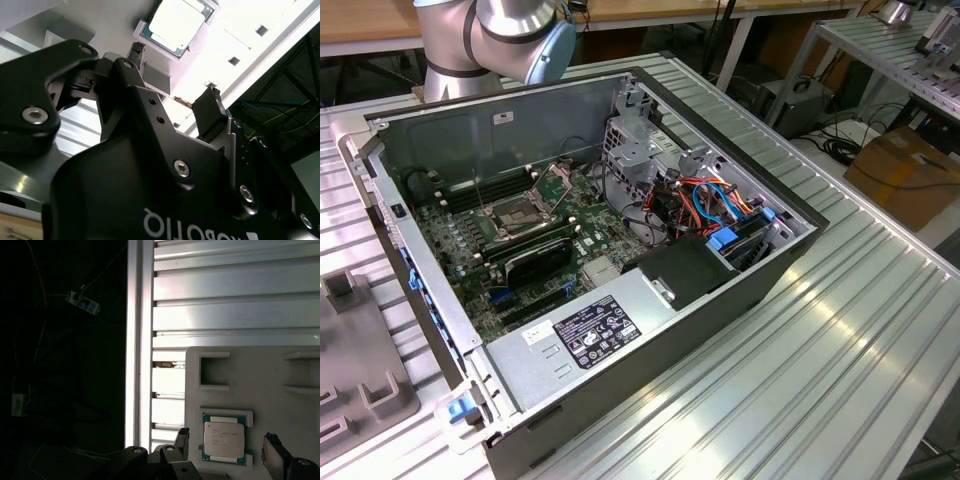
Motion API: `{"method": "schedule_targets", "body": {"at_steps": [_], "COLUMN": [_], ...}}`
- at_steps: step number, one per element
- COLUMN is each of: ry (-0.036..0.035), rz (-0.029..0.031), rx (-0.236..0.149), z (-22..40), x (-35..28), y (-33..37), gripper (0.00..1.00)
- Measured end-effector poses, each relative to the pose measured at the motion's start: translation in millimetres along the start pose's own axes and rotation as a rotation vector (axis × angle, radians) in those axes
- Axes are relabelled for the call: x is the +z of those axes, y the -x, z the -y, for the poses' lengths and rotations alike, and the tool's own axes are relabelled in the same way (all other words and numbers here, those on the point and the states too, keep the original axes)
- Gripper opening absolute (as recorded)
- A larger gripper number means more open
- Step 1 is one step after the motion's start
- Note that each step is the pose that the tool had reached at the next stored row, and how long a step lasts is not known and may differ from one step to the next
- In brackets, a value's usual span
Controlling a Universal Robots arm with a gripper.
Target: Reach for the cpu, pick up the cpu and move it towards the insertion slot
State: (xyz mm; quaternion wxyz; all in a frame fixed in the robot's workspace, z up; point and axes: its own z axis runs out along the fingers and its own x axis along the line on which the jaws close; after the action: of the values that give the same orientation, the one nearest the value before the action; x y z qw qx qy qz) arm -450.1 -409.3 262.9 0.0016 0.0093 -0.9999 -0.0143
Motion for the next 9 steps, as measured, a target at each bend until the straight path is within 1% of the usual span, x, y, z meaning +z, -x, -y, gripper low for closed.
{"method": "schedule_targets", "body": {"at_steps": [9], "ry": [0.0000], "rz": [0.0001], "rx": [0.000], "z": [0.0], "x": [0.9], "y": [0.0], "gripper": [0.67]}}
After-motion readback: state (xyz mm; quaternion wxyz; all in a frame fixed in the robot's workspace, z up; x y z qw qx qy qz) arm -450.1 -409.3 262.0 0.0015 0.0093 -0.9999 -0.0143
